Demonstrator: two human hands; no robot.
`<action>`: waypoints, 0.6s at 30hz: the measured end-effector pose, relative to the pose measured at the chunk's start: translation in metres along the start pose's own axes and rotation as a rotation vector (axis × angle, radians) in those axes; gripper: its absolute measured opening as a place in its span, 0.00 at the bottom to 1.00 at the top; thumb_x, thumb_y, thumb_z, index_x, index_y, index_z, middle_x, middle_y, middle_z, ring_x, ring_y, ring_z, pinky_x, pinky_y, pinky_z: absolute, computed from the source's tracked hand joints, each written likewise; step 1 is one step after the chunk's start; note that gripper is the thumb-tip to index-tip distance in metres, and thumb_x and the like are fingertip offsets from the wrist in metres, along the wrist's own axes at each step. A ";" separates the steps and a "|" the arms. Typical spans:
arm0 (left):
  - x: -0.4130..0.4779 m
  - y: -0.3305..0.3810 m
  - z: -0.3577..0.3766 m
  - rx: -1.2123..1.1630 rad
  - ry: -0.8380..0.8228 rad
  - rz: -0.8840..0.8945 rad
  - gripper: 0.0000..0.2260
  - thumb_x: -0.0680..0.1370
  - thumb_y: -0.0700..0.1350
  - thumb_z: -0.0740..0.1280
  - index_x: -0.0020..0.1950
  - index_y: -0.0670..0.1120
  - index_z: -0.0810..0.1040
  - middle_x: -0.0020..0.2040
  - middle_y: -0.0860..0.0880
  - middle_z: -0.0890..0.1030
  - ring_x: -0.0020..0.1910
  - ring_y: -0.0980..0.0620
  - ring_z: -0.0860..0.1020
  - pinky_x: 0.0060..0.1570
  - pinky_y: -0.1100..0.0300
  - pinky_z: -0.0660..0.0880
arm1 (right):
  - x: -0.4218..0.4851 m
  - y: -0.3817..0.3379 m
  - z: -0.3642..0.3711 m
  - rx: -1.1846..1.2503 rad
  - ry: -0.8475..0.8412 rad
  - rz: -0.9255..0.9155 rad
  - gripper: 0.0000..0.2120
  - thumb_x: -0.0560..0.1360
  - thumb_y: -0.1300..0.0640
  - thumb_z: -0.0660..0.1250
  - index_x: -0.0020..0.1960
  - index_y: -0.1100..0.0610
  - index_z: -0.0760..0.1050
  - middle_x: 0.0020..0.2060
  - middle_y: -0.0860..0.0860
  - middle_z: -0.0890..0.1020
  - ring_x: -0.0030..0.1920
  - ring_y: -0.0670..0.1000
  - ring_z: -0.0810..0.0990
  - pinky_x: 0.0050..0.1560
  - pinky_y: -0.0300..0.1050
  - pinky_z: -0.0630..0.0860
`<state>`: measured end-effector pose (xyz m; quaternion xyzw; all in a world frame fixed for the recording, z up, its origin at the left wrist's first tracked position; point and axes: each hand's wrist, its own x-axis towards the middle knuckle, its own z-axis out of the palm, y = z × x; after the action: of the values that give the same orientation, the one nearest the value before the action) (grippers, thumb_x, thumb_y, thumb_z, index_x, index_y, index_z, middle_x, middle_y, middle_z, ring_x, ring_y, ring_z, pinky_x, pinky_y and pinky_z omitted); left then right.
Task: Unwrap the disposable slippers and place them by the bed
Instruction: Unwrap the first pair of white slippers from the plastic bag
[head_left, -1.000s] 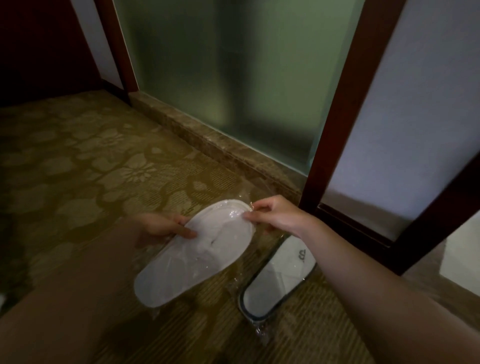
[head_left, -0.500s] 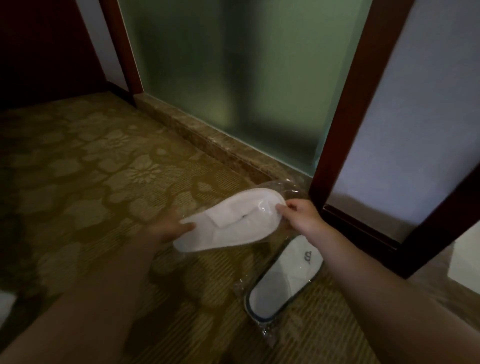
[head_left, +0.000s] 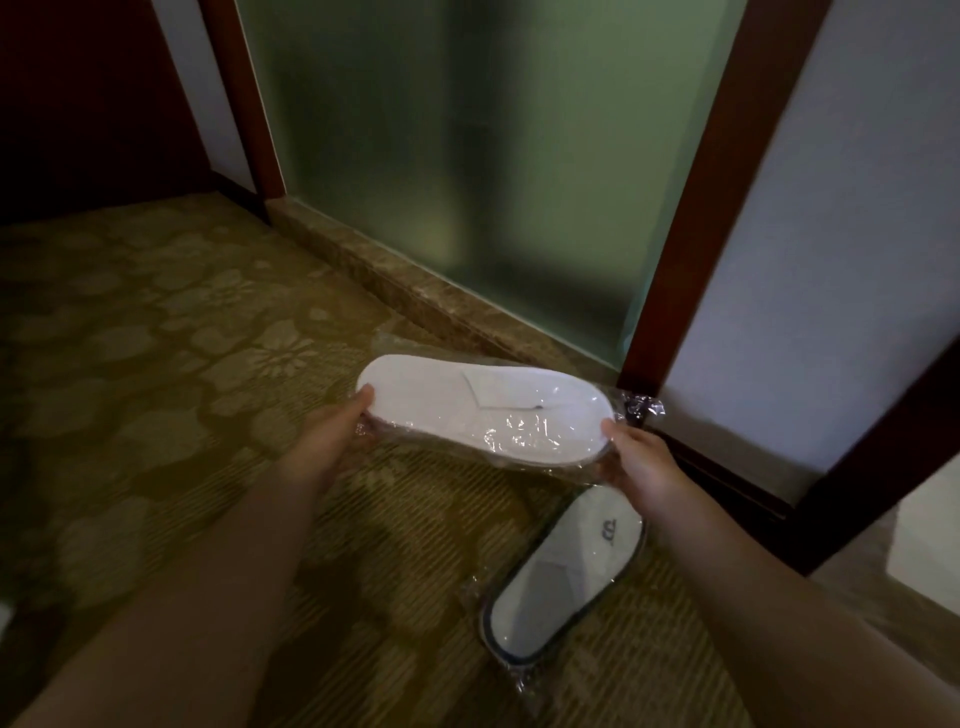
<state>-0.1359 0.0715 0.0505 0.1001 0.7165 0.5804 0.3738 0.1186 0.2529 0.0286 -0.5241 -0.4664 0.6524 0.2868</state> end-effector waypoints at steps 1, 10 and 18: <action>0.000 0.001 0.000 -0.028 0.039 0.007 0.25 0.75 0.54 0.66 0.65 0.38 0.74 0.57 0.37 0.80 0.42 0.47 0.78 0.46 0.52 0.79 | 0.000 -0.001 -0.001 -0.005 0.000 0.001 0.07 0.78 0.56 0.63 0.53 0.58 0.76 0.39 0.55 0.79 0.35 0.52 0.77 0.33 0.43 0.76; 0.015 -0.001 -0.019 -0.229 0.268 0.005 0.05 0.76 0.39 0.67 0.40 0.42 0.75 0.33 0.45 0.81 0.18 0.59 0.77 0.19 0.67 0.75 | 0.002 -0.001 -0.004 -0.020 0.087 -0.008 0.08 0.78 0.55 0.62 0.48 0.61 0.74 0.35 0.57 0.77 0.35 0.58 0.77 0.52 0.61 0.79; 0.025 -0.002 -0.037 -0.316 0.393 0.007 0.11 0.74 0.40 0.68 0.32 0.44 0.73 0.32 0.47 0.77 0.27 0.52 0.75 0.34 0.56 0.75 | 0.004 -0.002 -0.015 0.077 0.362 -0.026 0.10 0.79 0.52 0.57 0.50 0.58 0.72 0.33 0.57 0.75 0.31 0.54 0.72 0.33 0.47 0.72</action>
<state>-0.1766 0.0575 0.0401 -0.0721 0.6754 0.6948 0.2364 0.1311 0.2620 0.0286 -0.6156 -0.3885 0.5610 0.3943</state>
